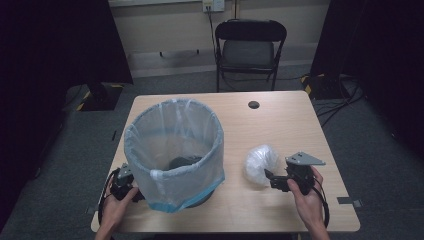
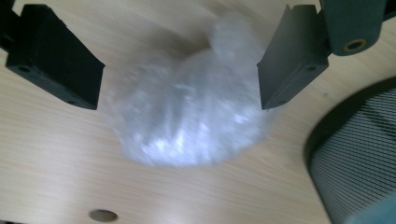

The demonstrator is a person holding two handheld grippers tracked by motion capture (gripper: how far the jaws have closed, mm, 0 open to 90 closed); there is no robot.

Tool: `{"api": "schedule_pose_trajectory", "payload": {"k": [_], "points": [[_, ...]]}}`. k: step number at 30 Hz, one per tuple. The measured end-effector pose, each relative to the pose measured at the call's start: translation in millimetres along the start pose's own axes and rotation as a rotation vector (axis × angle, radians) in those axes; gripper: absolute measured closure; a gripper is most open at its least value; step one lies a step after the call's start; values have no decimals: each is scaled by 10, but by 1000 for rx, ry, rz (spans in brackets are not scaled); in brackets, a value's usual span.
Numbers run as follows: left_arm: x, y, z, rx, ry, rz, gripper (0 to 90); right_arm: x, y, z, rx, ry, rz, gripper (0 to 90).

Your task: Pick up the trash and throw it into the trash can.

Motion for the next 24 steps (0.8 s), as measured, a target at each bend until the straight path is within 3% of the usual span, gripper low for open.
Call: {"api": "schedule_pose_trajectory", "payload": {"k": [5, 12, 14, 15, 16, 17, 18, 21, 24], "points": [[0, 0, 0, 1, 0, 0, 3, -114, 203, -121, 29, -2, -33, 135], [0, 0, 0, 1, 0, -1, 3, -447, 332, -17, 67, 86, 10, 142], [0, 0, 0, 1, 0, 0, 3, -558, 265, 73, 77, 123, 79, 134], [0, -1, 0, 1, 0, 0, 3, -558, 265, 73, 77, 123, 79, 134], [0, 0, 0, 1, 0, 0, 3, -599, 175, 151, 102, 151, 134, 133], [0, -1, 0, 1, 0, 0, 3, -599, 175, 151, 102, 151, 134, 133], [0, -1, 0, 1, 0, 0, 3, -630, 79, 226, 79, 177, 166, 132], [0, -1, 0, 1, 0, 0, 3, -649, 15, 262, 41, 188, 140, 132], [0, 0, 0, 1, 0, -1, 3, -659, -36, 247, 11, 160, 99, 137]]}}
Point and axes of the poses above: each handheld gripper's, and its own axes: x roughly backward along the jaws, z roughly out of its underside, y roughly to its left, the point moved 10 cm from there along -x, roughly forward along the jaws, and after that the axes turned 2 degrees about -z, right-handed, at the moved point
